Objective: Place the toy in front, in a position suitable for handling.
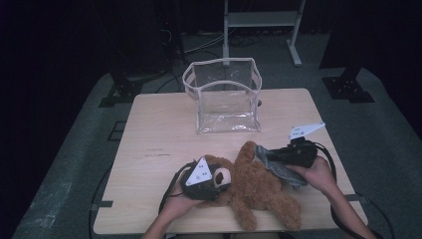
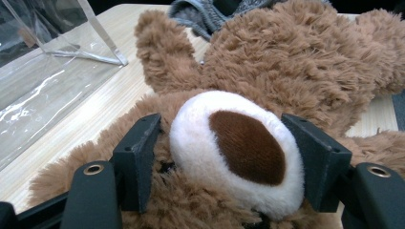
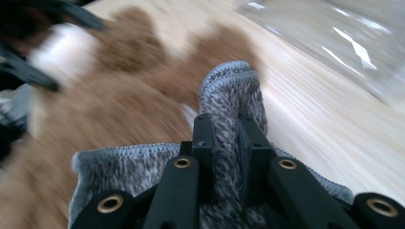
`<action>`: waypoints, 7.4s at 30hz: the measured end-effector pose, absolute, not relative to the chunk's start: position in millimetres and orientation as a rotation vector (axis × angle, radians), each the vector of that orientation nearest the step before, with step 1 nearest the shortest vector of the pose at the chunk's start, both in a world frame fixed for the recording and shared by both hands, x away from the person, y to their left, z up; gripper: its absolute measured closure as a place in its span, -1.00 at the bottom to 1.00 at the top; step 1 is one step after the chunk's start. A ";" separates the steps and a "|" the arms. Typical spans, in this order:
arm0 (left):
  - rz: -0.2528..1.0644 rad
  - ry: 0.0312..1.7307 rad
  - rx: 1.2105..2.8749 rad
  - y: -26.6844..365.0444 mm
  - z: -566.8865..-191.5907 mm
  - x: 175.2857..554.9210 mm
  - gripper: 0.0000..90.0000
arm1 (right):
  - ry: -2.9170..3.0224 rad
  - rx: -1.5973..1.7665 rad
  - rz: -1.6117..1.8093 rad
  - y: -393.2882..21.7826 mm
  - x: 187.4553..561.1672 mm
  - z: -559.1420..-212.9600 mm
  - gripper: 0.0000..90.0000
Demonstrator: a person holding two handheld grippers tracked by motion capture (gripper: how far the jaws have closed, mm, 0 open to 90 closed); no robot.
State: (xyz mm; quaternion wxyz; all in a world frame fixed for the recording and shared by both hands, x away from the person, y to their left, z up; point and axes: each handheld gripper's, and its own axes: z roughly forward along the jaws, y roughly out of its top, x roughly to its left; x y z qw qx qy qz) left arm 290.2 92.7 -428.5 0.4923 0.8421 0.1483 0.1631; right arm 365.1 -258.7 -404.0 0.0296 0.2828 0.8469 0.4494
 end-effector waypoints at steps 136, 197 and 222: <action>0.289 0.442 1.997 77.2 -435.6 299.5 -0.23 | 2.632 0.707 1.398 -201.7 313.0 -370.9 0.74; 0.289 0.467 1.938 95.5 -416.4 311.1 -0.07 | 2.653 0.589 1.370 -206.9 295.2 -367.2 0.73; 0.082 0.458 2.026 62.5 -416.8 365.8 -0.01 | 2.576 0.179 1.165 -144.5 244.7 -392.3 0.73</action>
